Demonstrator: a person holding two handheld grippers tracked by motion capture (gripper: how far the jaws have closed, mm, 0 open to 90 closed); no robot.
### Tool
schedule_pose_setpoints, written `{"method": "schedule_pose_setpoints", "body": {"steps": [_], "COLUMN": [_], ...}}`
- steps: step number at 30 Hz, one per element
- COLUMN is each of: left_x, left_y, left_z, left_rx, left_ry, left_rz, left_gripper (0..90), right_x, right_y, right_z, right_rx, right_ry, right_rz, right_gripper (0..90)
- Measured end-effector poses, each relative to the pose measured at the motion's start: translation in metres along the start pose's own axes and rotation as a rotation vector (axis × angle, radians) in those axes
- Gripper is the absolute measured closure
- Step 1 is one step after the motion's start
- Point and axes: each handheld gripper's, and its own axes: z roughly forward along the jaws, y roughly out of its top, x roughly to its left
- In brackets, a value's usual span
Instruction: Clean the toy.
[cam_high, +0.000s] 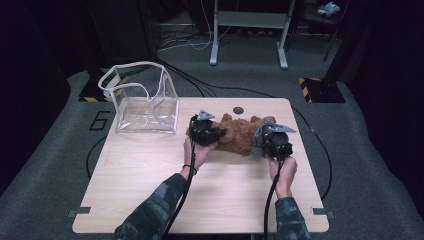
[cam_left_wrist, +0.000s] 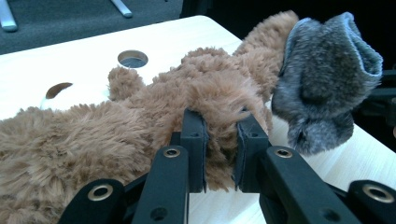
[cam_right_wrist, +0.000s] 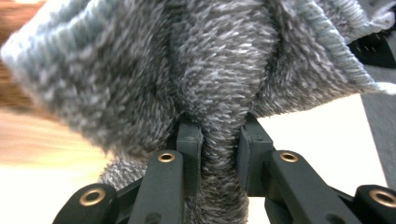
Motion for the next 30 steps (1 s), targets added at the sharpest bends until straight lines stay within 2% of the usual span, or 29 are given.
{"method": "schedule_pose_setpoints", "body": {"steps": [2, 4, 6, 11, 13, 16, 19, 21, 25, 30], "left_x": [0.002, 0.003, 0.003, 0.003, 0.003, 0.004, 0.005, 0.006, 0.008, 0.011], "left_y": [0.001, 0.002, 0.003, 0.004, 0.004, 0.004, 0.004, 0.004, 0.004, 0.004], "left_z": [0.0, 0.0, 0.001, 0.002, 0.002, 0.002, 0.002, 0.003, 0.002, 0.001], "left_rx": [0.004, 0.007, 0.004, 0.013, 0.011, 0.015, 0.019, 0.018, 0.019, 0.029], "left_ry": [0.003, 0.003, 0.002, 0.0, -0.003, -0.006, -0.003, -0.002, -0.004, 0.001], "left_rz": [0.001, -0.003, -0.008, -0.008, -0.01, -0.011, -0.012, -0.013, -0.014, -0.007], "left_gripper": [77.2, 77.0, 76.8, 75.8, 75.6, 75.4, 75.4, 75.3, 75.3, 75.2], "right_x": [-0.008, -0.01, -0.005, 0.029, 0.049, 0.071, 0.084, 0.086, 0.074, 0.045], "right_y": [-0.002, -0.004, -0.004, 0.0, 0.005, 0.013, 0.017, 0.019, 0.019, 0.017], "right_z": [0.0, -0.003, -0.006, -0.017, -0.019, -0.016, -0.008, -0.002, 0.004, 0.004], "right_rx": [0.01, 0.013, 0.015, 0.003, -0.012, -0.021, -0.011, -0.003, 0.008, 0.007], "right_ry": [-0.017, -0.003, 0.029, 0.158, 0.202, 0.241, 0.232, 0.22, 0.195, 0.14], "right_rz": [0.021, 0.022, 0.002, -0.066, -0.121, -0.162, -0.176, -0.165, -0.131, -0.082], "right_gripper": [73.7, 73.7, 73.6, 73.5, 73.4, 73.4, 73.3, 73.3, 73.3, 73.2]}}
